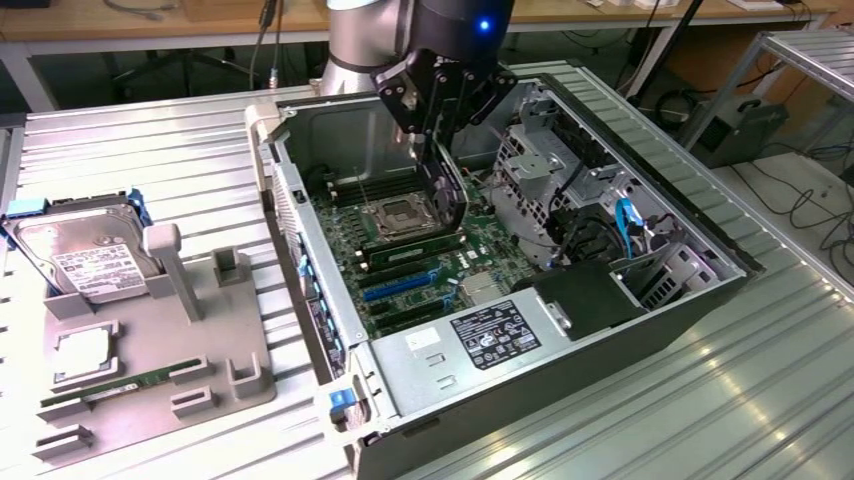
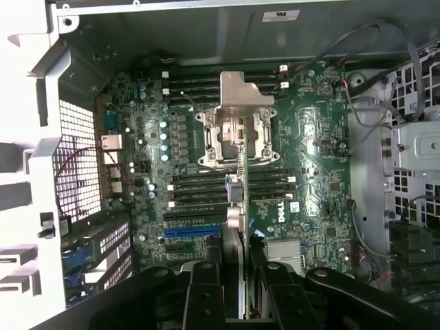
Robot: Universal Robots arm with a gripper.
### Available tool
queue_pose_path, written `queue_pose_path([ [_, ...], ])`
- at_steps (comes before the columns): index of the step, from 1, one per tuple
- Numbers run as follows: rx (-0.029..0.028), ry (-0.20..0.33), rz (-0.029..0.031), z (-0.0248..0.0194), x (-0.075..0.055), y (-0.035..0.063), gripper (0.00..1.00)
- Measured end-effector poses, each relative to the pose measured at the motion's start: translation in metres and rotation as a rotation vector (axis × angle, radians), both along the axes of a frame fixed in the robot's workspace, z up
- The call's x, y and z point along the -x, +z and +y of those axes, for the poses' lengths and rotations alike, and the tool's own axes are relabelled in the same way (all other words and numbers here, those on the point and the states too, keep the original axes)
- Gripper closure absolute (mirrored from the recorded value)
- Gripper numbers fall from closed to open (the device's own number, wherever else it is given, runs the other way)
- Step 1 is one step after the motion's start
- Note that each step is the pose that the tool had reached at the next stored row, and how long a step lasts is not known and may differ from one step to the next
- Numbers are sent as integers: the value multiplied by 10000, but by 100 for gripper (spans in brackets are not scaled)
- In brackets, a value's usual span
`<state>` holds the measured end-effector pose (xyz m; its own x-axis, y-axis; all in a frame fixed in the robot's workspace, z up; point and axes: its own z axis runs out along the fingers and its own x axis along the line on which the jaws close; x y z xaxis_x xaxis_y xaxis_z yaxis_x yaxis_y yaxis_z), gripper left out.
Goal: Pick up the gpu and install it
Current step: 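Pick up the gpu and move the gpu toward the slot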
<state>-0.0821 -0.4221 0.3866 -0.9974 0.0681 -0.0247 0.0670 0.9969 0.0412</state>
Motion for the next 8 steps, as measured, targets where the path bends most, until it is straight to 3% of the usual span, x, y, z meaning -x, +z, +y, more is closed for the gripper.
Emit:
queue_pose_path([
  [8, 0, 0, 0, 11, -64, -21, 74],
])
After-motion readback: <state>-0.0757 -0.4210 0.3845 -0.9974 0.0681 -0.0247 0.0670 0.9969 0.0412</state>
